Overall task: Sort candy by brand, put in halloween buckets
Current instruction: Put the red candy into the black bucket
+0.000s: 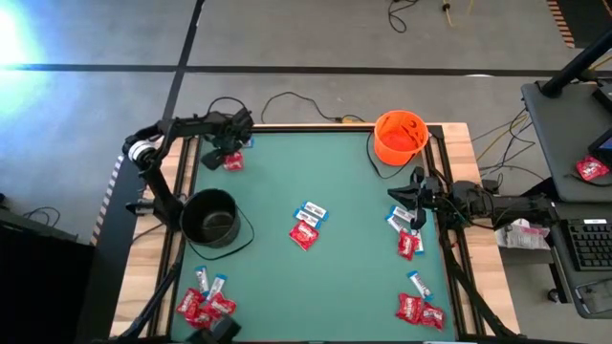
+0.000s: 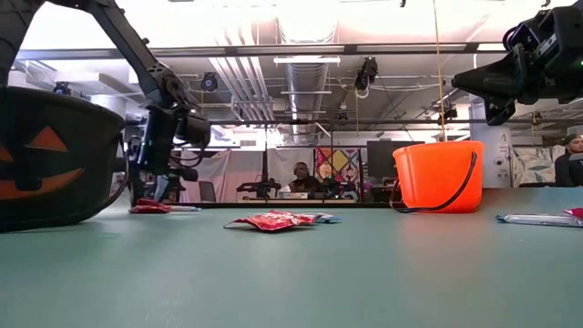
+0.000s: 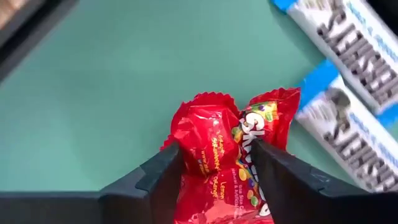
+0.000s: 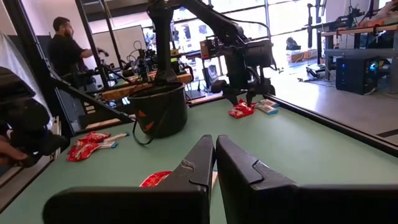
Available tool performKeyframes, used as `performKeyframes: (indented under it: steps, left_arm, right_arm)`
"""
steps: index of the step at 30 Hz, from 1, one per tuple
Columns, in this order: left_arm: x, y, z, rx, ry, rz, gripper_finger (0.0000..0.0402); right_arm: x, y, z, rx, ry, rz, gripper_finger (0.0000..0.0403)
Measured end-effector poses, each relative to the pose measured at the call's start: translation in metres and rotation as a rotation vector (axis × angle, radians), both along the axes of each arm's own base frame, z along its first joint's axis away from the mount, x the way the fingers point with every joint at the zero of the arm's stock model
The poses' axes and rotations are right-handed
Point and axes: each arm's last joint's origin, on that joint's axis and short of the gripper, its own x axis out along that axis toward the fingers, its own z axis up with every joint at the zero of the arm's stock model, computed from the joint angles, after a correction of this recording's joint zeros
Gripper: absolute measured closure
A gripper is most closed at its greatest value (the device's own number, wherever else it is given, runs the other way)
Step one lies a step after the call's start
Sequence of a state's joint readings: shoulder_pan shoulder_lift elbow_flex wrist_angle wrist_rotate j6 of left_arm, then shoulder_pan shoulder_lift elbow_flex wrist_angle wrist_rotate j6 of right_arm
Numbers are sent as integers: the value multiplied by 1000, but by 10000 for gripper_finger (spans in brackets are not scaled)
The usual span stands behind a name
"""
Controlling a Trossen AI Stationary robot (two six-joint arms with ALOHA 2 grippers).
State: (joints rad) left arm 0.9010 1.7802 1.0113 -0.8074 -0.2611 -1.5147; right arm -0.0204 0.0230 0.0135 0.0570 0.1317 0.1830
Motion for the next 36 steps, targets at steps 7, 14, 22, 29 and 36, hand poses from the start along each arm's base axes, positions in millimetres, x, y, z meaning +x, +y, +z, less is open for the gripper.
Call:
performKeyframes:
  steps: [7, 14, 22, 29, 36]
  left_arm:
    - [9, 2, 5, 15, -11, -92, 340]
    - [42, -4, 41, 145, -24, -308, 381]
    - [99, -57, 113, 375, 11, -796, 396]
    - [113, -158, 179, 410, 45, -1291, 397]
    - [61, -256, 207, 321, 28, -1500, 398]
  right_arm:
    - [0, 0, 0, 0, 0, 1, 390]
    - [0, 0, 0, 0, 0, 0, 390]
    - [0, 0, 0, 0, 0, 0, 390]
    - [0, 0, 0, 0, 0, 1, 390]
    - [0, 0, 0, 0, 0, 0, 390]
